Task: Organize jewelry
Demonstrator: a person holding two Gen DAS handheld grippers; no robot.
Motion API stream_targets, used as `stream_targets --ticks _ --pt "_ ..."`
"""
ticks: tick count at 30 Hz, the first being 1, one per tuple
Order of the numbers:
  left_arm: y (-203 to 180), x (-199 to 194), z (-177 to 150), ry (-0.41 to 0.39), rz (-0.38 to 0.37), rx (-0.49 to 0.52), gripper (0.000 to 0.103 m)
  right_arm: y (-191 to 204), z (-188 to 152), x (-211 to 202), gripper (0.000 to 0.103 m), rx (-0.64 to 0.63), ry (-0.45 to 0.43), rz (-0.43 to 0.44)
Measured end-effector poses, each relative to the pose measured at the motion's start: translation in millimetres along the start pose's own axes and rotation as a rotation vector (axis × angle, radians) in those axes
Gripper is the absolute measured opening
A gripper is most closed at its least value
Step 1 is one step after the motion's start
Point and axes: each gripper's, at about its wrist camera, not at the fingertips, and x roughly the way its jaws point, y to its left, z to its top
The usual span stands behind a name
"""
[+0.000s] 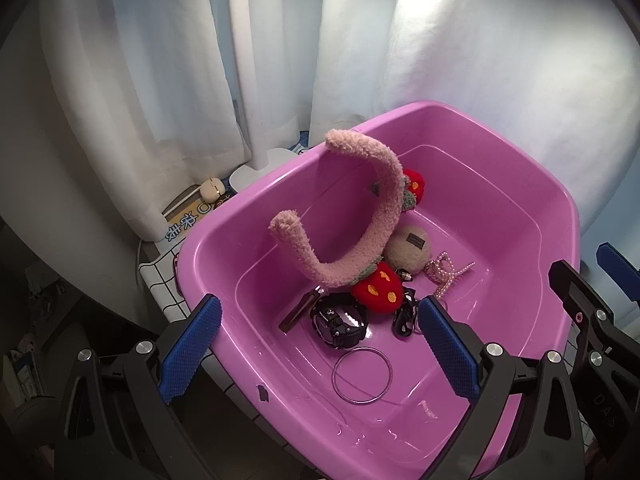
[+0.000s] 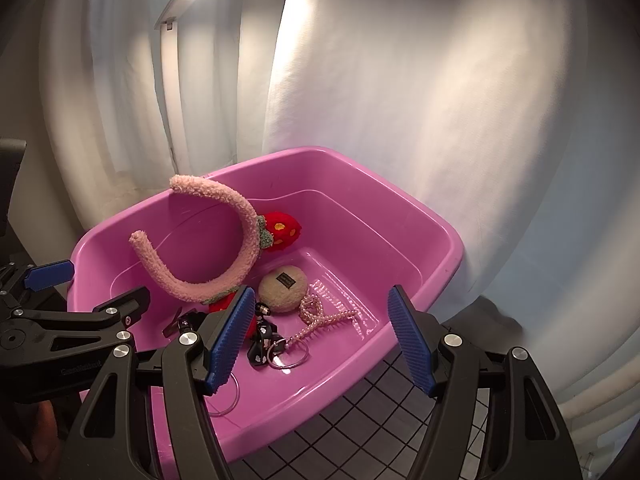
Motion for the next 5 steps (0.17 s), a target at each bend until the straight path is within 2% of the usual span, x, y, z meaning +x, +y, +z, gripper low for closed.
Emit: stream_targets --ticks 5 --pt "2.1 1.3 -1.2 0.002 0.009 -0.009 0.097 0.2 -1.9 -0.6 0.066 0.001 0.004 -0.001"
